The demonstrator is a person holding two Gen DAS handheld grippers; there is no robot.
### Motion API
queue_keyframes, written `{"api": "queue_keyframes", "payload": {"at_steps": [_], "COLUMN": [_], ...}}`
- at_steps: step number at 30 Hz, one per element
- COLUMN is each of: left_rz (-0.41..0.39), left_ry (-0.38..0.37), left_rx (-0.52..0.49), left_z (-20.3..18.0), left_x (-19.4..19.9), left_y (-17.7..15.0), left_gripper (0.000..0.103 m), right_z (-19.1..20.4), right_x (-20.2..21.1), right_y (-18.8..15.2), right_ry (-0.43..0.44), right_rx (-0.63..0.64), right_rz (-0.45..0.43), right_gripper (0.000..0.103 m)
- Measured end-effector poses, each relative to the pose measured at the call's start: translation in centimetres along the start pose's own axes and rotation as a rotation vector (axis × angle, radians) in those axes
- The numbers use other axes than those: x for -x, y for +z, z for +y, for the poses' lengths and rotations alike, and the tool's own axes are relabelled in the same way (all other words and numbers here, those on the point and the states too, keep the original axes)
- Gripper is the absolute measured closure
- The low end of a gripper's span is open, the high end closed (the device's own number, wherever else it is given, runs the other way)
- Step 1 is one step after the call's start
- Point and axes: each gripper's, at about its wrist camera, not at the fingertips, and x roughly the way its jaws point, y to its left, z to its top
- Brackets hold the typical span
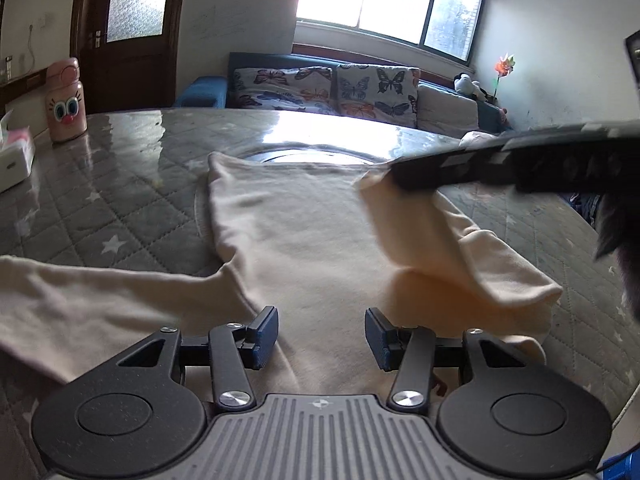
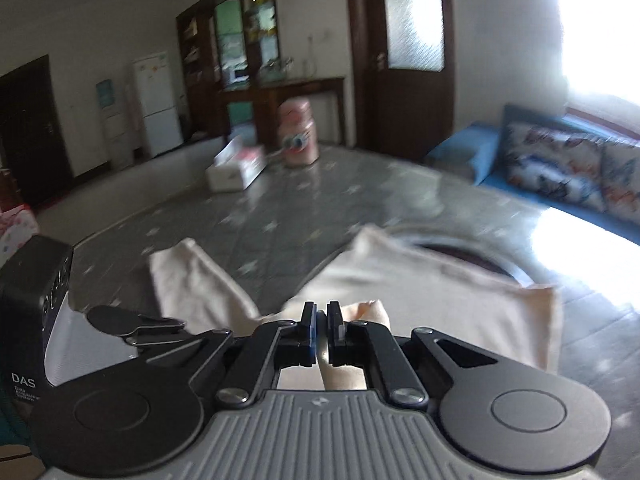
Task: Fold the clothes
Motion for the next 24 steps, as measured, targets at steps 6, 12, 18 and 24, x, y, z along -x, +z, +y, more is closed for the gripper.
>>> {"api": "queue_keyframes", "payload": {"at_steps": [6,12,18,24], "left_rz": [0.0,-0.007,-0.058,-0.033], "left_ry": [0.003,0.017,0.019,-0.022], "left_rx": [-0.002,0.01,0.016,-0.021], "left_z": [0.3,1.0,1.3,-0.3], "left_x": [0.5,1.8,3.3,1.6], "left_y": [-0.2,-0.3,0.7,1.2], "left_gripper": [0.05,0.05,0.05,0.051], "right_z": [0.2,-3.3,-7.1,-8.3], "right_x": [0.5,2.5,3.7,5.4], "right_y": [-0.5,-2.8,-7.2,-8.1], "right_ry": [0.03,-0.089,-0.185,-0.185], "right_rx": [0.032,-0.004,-0.116,-0.163], "right_rz": [0.03,0.084,0.165,0.128], "right_gripper": [0.089,0.089,0.089,0.089]}}
